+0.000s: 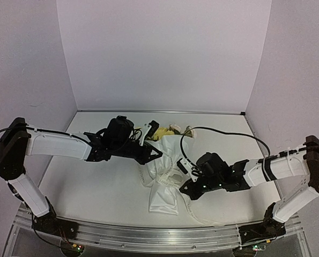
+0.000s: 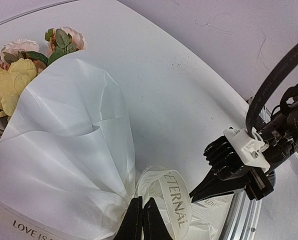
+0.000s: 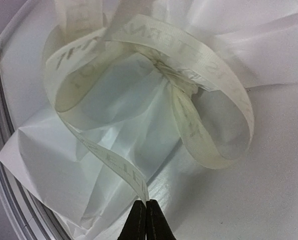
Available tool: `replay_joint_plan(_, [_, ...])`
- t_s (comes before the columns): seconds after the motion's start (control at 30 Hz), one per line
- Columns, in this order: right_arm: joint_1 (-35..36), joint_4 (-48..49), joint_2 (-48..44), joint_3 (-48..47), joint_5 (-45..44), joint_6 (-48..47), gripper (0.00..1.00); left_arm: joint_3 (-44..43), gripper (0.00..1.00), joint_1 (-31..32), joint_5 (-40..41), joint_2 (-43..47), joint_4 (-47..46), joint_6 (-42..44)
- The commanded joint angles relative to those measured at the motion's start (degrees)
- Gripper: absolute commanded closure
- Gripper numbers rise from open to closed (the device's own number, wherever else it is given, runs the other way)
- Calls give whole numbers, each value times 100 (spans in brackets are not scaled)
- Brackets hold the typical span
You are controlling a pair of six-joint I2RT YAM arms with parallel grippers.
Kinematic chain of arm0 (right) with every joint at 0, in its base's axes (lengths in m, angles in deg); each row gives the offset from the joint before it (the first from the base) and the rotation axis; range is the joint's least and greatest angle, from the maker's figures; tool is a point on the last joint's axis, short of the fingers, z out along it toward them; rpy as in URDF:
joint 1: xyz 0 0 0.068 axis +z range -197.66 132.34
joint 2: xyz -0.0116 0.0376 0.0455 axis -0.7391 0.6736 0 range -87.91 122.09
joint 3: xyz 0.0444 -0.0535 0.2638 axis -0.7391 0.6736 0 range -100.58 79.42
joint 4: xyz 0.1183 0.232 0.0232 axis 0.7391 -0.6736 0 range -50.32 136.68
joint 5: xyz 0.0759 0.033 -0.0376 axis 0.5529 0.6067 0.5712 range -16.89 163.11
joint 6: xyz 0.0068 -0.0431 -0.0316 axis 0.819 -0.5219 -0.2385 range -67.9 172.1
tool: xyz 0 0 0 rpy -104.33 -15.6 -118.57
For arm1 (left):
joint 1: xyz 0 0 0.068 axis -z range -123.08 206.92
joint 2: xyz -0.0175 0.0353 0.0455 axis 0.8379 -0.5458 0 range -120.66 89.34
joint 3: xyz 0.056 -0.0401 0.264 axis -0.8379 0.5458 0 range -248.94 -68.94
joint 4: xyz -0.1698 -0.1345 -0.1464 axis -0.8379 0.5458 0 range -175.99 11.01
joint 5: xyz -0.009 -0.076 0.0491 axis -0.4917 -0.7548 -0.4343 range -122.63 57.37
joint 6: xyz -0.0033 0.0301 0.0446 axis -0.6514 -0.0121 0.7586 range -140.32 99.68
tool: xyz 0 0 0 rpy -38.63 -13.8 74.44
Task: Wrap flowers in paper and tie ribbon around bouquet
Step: Cross the half-tied ribbon over the folded bouquet.
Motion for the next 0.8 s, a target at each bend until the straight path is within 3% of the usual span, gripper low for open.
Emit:
replay_joint_plan(0.0, [33, -454, -491, -35, -866, 65, 100, -10, 100, -46, 56, 352, -70, -18])
replay_joint_plan(0.37, [22, -1780, -374, -950, -1028, 604, 100, 325, 100, -46, -123, 681, -416, 88])
replay_joint_plan(0.77, [-1, -1464, 555, -1579, -617, 1453, 100, 594, 100, -36, -524, 919, -663, 385])
